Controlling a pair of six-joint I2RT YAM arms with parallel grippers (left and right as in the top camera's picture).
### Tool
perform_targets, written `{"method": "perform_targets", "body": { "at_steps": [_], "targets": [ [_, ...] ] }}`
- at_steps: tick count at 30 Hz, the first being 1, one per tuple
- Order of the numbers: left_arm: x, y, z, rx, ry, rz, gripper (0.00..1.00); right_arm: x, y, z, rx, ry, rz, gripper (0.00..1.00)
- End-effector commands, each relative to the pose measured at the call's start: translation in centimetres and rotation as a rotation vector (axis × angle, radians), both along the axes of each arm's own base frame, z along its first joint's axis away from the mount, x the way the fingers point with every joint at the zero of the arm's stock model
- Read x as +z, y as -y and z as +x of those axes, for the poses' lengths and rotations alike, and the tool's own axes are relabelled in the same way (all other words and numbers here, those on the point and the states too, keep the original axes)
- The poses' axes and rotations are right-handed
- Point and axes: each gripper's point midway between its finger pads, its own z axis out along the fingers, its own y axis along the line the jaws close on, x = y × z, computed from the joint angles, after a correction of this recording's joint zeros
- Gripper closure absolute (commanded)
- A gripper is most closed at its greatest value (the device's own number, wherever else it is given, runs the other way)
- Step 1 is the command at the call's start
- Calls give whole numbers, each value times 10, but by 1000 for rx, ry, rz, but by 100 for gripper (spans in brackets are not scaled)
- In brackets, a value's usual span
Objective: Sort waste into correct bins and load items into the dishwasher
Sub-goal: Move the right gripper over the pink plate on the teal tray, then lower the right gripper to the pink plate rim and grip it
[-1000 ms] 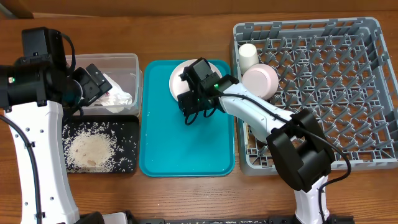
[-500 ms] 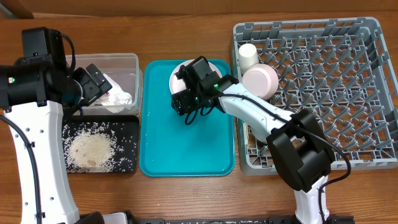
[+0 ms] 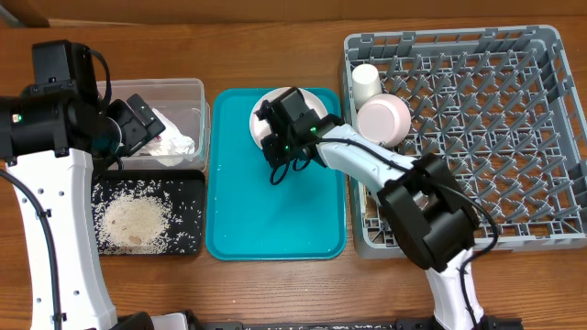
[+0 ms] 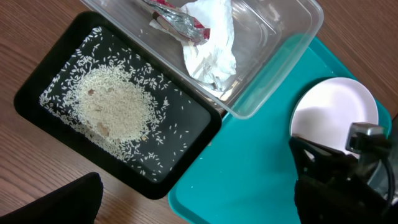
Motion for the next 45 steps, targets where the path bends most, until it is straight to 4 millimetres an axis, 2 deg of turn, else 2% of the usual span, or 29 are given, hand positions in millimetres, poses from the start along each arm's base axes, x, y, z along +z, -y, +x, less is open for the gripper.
{"method": "perform_targets", "body": {
  "at_steps": [1, 4, 8, 24, 29, 32, 33, 34, 39, 42, 45],
  "targets": [
    [4, -3, 2, 11, 11, 10, 0, -12, -2, -3, 5, -22, -15, 90],
    [4, -3, 2, 11, 11, 10, 0, -14, -5, -18, 40, -95, 11, 90],
    [4, -3, 2, 11, 11, 10, 0, -4, -20, -44, 125, -213, 124, 90],
    [4, -3, 2, 10, 11, 11, 0, 21, -55, -98, 304, -368, 298, 89],
    [4, -3, 2, 10, 11, 11, 0, 17, -52, -89, 279, -333, 272, 88],
    [4, -3, 2, 11, 11, 10, 0, 15, -45, -70, 236, -273, 244, 88],
    [4, -3, 2, 11, 11, 10, 0, 17, -41, -56, 211, -228, 241, 88],
    [4, -3, 2, 10, 11, 11, 0, 20, -39, -50, 204, -214, 252, 88],
    [4, -3, 2, 11, 11, 10, 0, 25, -27, -31, 165, -195, 274, 89],
    [4, -3, 2, 11, 11, 10, 0, 16, -12, -20, 111, -183, 219, 89],
    [4, -3, 2, 11, 11, 10, 0, 5, 0, -17, 66, -178, 141, 89]
  ]
}}
